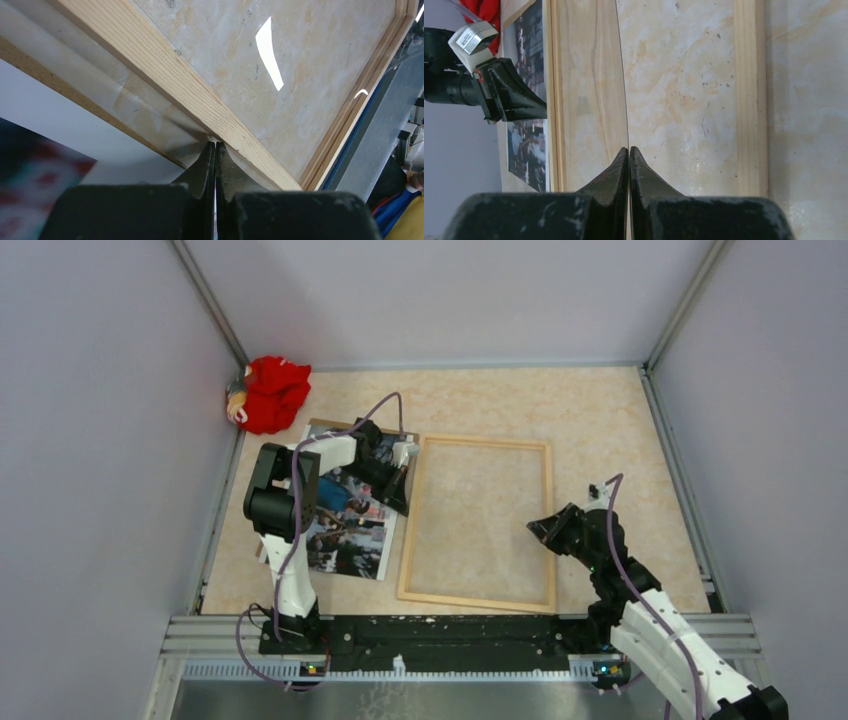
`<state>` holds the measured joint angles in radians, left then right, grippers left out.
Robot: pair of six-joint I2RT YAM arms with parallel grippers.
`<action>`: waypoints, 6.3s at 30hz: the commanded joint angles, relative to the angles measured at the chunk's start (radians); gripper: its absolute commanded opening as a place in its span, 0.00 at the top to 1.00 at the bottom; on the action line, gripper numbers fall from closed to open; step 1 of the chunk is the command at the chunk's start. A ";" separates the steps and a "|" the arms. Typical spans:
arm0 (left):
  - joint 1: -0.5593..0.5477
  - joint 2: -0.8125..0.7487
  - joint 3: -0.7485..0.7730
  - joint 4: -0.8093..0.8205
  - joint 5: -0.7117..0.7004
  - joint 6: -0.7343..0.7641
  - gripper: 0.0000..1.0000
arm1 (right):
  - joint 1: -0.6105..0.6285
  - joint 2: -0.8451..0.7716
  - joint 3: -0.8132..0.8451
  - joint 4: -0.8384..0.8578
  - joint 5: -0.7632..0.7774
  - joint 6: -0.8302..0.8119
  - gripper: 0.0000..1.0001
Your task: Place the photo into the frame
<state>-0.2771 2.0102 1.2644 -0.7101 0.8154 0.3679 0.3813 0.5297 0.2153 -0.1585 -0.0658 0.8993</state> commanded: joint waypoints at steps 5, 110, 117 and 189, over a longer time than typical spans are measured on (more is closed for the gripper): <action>-0.001 0.028 0.002 0.015 -0.040 0.029 1.00 | -0.004 -0.054 -0.042 -0.064 0.046 0.041 1.00; -0.004 0.078 0.017 0.039 -0.039 0.030 1.00 | 0.067 0.229 0.260 -0.345 0.273 -0.178 0.28; -0.002 0.082 0.034 0.028 -0.038 0.029 1.00 | 0.128 0.290 0.264 -0.349 0.272 -0.141 0.85; 0.032 0.082 0.021 0.040 -0.012 0.045 1.00 | 0.034 0.905 0.750 -0.243 0.506 -0.393 0.97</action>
<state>-0.2554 2.0609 1.2934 -0.7269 0.8848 0.3679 0.4320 1.3594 0.8883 -0.5072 0.4294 0.5739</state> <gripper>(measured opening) 0.006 0.044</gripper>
